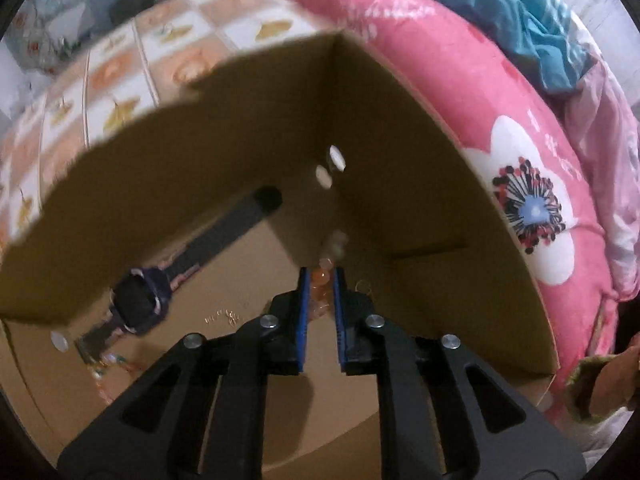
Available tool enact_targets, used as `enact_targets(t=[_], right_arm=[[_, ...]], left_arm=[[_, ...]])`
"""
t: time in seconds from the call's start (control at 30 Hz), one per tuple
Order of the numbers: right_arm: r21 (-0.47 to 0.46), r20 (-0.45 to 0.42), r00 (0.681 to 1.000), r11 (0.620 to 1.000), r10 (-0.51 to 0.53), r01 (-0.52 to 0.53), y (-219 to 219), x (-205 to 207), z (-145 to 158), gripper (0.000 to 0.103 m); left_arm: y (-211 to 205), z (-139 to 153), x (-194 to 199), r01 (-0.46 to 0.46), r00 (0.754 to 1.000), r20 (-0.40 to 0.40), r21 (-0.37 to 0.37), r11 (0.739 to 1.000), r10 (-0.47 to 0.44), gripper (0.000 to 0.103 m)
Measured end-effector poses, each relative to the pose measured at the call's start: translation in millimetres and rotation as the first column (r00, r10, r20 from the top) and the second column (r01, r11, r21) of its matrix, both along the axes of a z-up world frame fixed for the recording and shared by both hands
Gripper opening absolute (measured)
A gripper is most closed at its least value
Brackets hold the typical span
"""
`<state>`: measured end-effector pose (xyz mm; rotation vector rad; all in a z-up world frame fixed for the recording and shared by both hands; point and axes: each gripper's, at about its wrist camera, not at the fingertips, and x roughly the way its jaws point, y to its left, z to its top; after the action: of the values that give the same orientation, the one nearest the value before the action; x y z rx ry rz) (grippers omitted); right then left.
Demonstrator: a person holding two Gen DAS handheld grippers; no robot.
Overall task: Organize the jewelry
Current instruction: 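Open the left gripper to drop the beads while the right gripper releases the spring charm into the box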
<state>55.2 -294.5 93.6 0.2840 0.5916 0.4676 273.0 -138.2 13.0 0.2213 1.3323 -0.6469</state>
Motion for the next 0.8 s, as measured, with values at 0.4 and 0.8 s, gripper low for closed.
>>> enact_targets(t=[0.4,0.8], right_arm=[[-0.105,-0.191,0.968,0.978,0.16,-0.182,53,57,8,0.005],[-0.334,-0.568,0.805,0.847,0.17,-0.414,124,127,-40,0.005]], left_arm=[[119,115,-75,-0.092,0.929,0.321,-0.285,0.954,0.185,0.056],[238,100,-164,-0.303,0.753,0.44,-0.429,0.851,0.49,0.071]])
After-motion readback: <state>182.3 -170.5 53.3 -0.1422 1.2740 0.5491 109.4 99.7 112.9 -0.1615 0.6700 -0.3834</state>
